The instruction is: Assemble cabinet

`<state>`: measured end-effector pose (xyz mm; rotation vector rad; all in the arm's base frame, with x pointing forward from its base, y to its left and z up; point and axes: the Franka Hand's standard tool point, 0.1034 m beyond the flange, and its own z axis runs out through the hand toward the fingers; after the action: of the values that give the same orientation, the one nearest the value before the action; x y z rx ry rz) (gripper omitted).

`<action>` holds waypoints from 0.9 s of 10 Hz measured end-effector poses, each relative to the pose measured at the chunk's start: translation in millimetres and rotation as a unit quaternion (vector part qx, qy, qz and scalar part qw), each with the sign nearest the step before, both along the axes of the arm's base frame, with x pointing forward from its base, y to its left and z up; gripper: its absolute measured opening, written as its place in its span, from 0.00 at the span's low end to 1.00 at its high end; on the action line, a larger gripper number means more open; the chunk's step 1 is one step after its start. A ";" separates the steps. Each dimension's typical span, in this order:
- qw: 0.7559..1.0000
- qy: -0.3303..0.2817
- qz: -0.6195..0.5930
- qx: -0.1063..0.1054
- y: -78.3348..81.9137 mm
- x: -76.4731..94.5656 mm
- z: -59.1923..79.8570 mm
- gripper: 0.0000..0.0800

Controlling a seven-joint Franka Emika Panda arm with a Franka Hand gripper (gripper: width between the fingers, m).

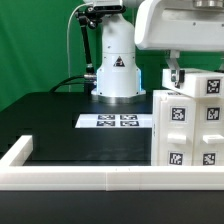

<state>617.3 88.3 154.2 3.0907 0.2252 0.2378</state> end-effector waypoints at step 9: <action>0.946 -0.018 -0.319 0.052 -7.8 1.0 0.6 0.71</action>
Offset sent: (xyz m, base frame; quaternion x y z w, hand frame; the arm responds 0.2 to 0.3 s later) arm 0.0000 0.0000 0.0000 0.0000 0.0000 0.1938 0.9810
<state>618.3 80.5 154.8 3.0458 -0.7994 0.2819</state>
